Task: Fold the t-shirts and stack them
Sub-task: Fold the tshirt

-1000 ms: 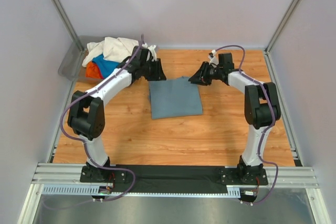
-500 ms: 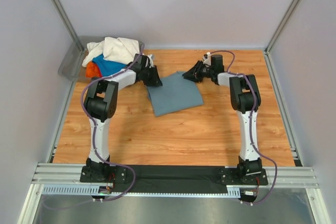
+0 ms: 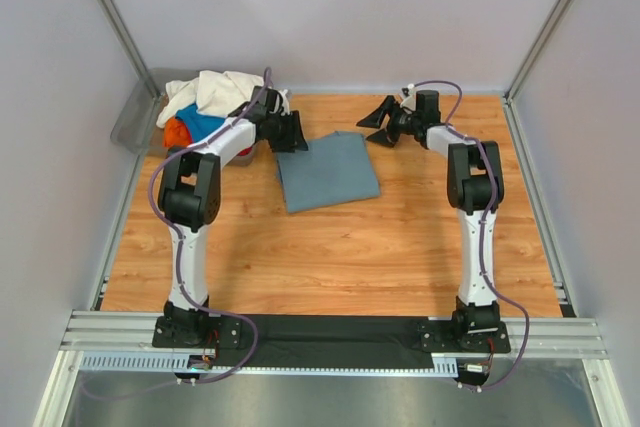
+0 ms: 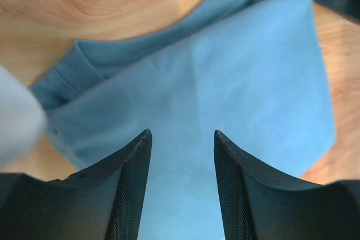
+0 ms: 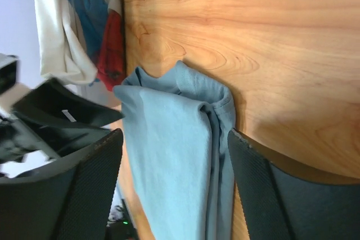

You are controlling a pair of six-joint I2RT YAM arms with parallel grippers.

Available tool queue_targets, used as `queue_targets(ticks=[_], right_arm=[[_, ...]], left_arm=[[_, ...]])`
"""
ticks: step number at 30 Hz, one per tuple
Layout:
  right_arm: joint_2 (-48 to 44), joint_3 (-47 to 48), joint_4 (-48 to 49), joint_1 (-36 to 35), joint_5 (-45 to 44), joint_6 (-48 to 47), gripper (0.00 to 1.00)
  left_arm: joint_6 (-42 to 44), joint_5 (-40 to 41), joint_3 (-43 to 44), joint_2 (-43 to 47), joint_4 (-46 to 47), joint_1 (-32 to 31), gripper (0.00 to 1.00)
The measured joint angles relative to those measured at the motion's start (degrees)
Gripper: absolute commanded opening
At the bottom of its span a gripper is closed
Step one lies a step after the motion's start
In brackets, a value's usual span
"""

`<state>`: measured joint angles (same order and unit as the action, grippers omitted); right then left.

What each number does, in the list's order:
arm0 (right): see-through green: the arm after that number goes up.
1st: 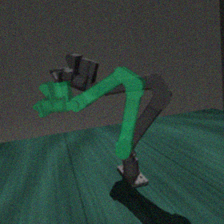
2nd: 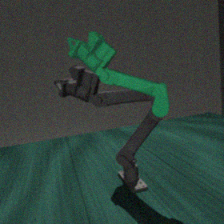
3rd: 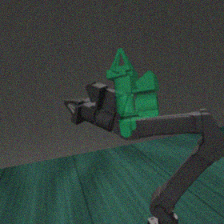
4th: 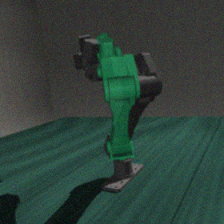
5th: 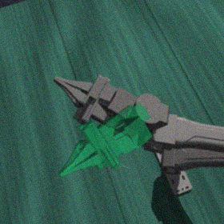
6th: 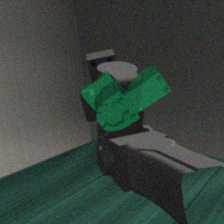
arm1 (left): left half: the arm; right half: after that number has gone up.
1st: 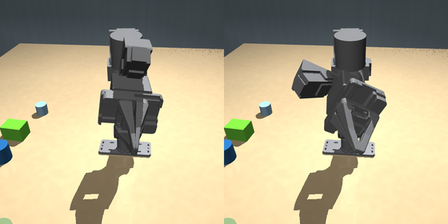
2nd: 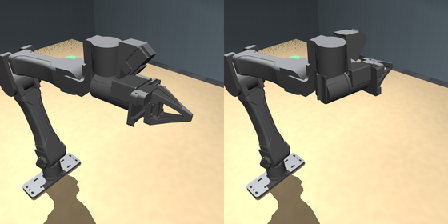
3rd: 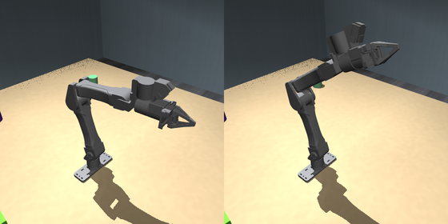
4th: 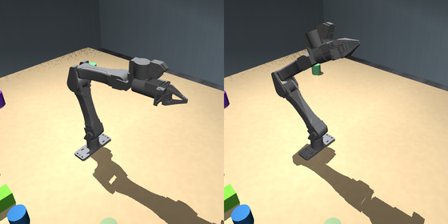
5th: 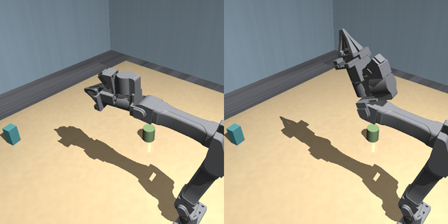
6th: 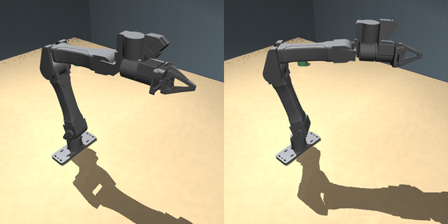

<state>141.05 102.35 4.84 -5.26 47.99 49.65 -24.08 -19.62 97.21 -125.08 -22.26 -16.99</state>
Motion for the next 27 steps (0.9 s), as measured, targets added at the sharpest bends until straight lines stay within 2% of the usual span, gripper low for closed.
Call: queue_targets(ticks=[2,6,11,15,21,27], right_arm=[[-0.7,2.2,-5.2,0.4,-0.1,-5.5,0.82],[0.0,9.2,-13.4,0.9,0.3,-13.8,0.82],[4.5,20.0,-19.7,0.6,1.2,-21.4,0.78],[9.0,25.4,-24.8,-0.2,1.7,-26.2,0.73],[11.5,28.1,-30.4,-1.7,2.9,-29.9,0.65],[8.1,23.8,-35.2,-4.1,0.7,-34.4,0.61]], left_arm=[[0.2,0.0,0.7,2.4,-2.8,-0.5,0.56],[0.2,0.5,-1.5,12.7,-7.1,-1.9,0.56],[-0.3,0.7,-13.0,33.2,-9.3,-4.5,0.57],[-1.1,0.9,-22.2,45.3,-11.9,-5.0,0.57],[-3.3,3.0,-31.4,54.5,-17.6,-4.8,0.58],[-4.4,4.5,-30.4,60.5,-21.7,-4.8,0.59]])
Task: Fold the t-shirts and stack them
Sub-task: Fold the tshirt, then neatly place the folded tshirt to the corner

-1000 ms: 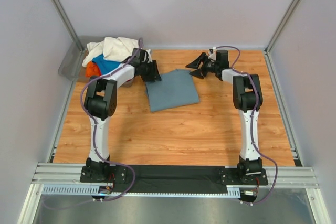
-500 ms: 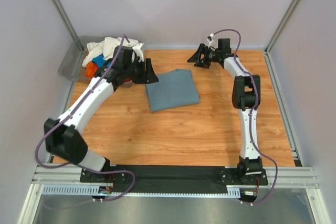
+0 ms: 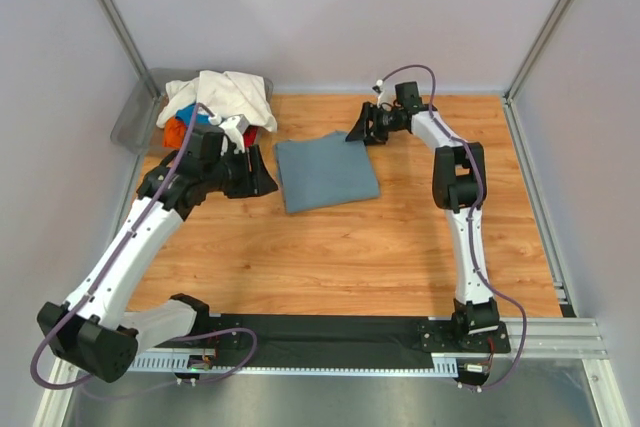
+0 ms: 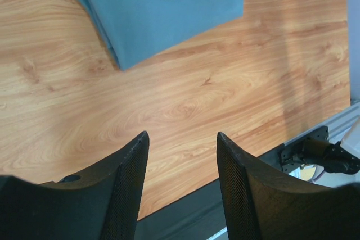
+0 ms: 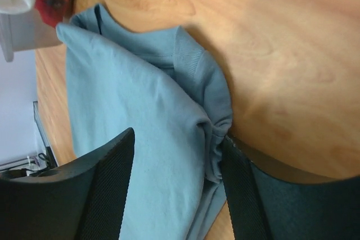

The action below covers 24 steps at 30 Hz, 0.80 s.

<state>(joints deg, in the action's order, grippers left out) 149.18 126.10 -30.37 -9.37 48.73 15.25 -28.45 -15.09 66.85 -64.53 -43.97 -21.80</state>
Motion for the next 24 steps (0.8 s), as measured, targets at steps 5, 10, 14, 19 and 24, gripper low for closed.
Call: queue_targets(ticks=[5,10,14,19,24], right_arm=[[-1.9,-2.8,-2.5,-1.4,-3.5,-1.7,0.06],[-1.8,-0.9,-8.5,-2.0,-9.4,-2.0,0.00],[-5.2,-1.1,-15.8,-2.4,-20.7,-4.1,0.00],[-9.0,-0.7,-24.6,-1.1,-35.5,-9.2,0.00],[-9.1,5.2,-30.7,2.9,-48.2,-16.2,0.00]], left_arm=[[0.0,1.1,3.1,2.8,-2.6,0.0,0.59],[0.0,1.3,4.2,4.9,-6.7,0.0,0.59],[0.2,1.0,4.3,6.1,-9.6,0.0,0.59],[1.3,-0.3,4.0,5.8,-12.5,0.0,0.58],[3.3,-2.1,1.2,3.3,-13.4,0.0,0.58]])
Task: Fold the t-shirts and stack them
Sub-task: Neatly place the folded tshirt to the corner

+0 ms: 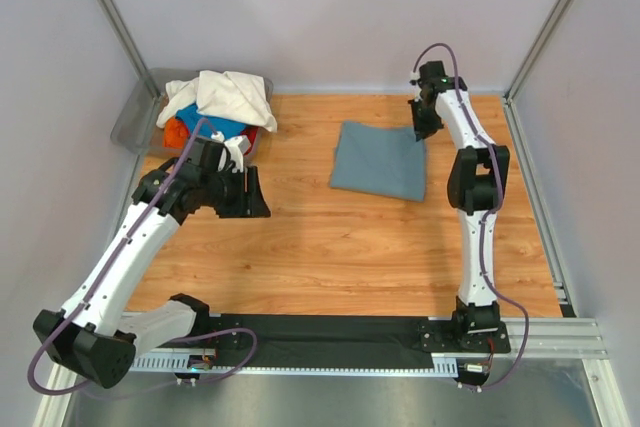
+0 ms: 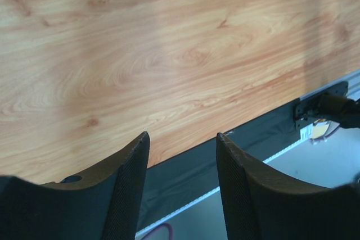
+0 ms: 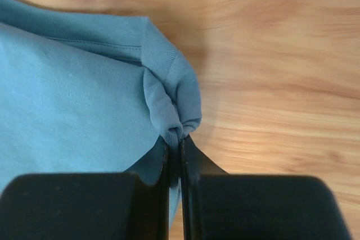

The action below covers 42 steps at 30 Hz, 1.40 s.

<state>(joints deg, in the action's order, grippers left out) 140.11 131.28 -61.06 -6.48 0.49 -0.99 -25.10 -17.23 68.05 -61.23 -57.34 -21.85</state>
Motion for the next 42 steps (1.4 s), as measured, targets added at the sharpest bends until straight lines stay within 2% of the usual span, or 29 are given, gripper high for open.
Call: queue_targets(ticks=[4,10,17,23,35,36,37,38,39,40,42], right_arm=[[0.0,4.0,0.0,4.7,-6.6,-3.9,0.00],[2.1,6.5,5.6,11.9,-14.6,-10.4,0.00],[6.9,8.3,22.2,13.9,-23.1,-16.0,0.00],[11.6,11.8,32.4,14.0,-24.9,-17.9,0.00],[15.7,13.8,42.5,17.1,-24.3,-21.8,0.00],[15.9,13.8,43.3,17.4,-23.9,-22.3,0.08],[16.1,13.8,44.0,17.6,-23.5,-22.7,0.24],[16.3,13.8,44.8,17.7,-23.3,-22.9,0.65],[16.4,13.8,45.6,17.8,-23.1,-23.5,0.96],[16.5,13.8,46.6,17.8,-23.1,-23.9,1.00],[16.5,13.9,49.0,17.7,-23.7,-24.8,1.00]], left_arm=[[0.7,-0.5,-2.1,-2.8,-0.3,-1.4,0.57],[3.6,1.8,-1.9,-8.2,-1.1,-8.5,0.58],[4.7,2.3,-1.9,-11.6,-1.6,-10.7,0.57],[5.1,2.5,0.0,-13.8,-2.9,-10.5,0.57],[4.9,1.2,1.7,-17.3,-3.4,-7.5,0.56],[4.9,1.1,2.1,-17.8,-3.4,-7.4,0.56],[4.9,1.0,2.5,-18.2,-3.4,-7.4,0.56],[4.9,0.8,2.8,-18.6,-3.3,-7.3,0.56],[4.9,0.7,3.0,-18.8,-3.2,-7.3,0.56],[4.9,0.5,3.0,-18.9,-3.1,-7.2,0.55],[4.7,0.0,3.0,-19.1,-3.1,-7.0,0.55]])
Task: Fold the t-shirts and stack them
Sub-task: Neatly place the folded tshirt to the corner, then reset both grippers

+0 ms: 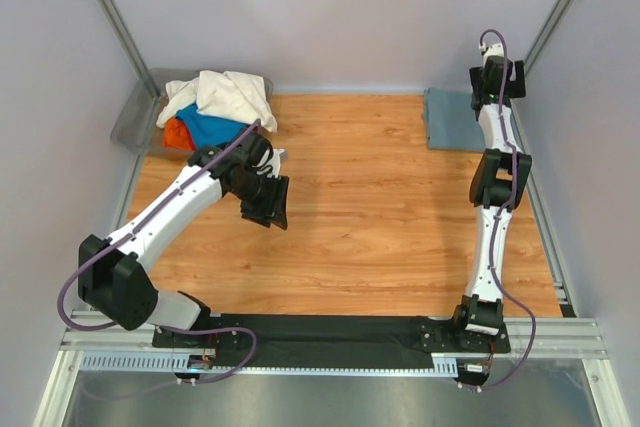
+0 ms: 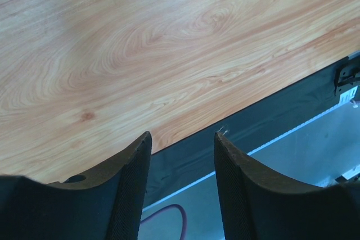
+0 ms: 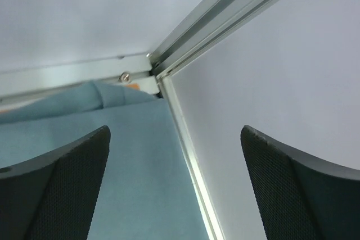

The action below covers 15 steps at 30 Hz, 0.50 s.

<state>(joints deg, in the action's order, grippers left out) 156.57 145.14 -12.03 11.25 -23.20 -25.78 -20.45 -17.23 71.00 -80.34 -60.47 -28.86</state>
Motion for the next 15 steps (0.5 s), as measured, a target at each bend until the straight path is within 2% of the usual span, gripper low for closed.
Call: queue_targets(ticks=[4,6,9,13,15], right_arm=[[-0.7,0.2,2.2,-0.7,-3.8,-0.8,1.00],[-4.1,-4.0,1.6,-1.4,-6.0,-0.2,1.00],[-14.3,-15.7,-2.9,-3.3,-8.7,4.5,1.00],[-28.6,-25.2,-11.8,-8.0,-8.5,15.0,1.00],[-36.4,-30.7,-15.1,-14.0,-7.0,20.3,1.00]], left_arm=[[-0.5,-0.7,0.3,0.0,-0.1,0.1,0.55],[-1.2,-1.0,0.9,0.0,0.3,0.1,0.55],[-2.8,-1.8,1.0,1.2,1.6,0.1,0.55],[-6.6,-3.1,-0.6,6.7,5.5,0.3,0.57],[-9.2,-4.1,-3.6,11.6,8.4,0.6,0.58]])
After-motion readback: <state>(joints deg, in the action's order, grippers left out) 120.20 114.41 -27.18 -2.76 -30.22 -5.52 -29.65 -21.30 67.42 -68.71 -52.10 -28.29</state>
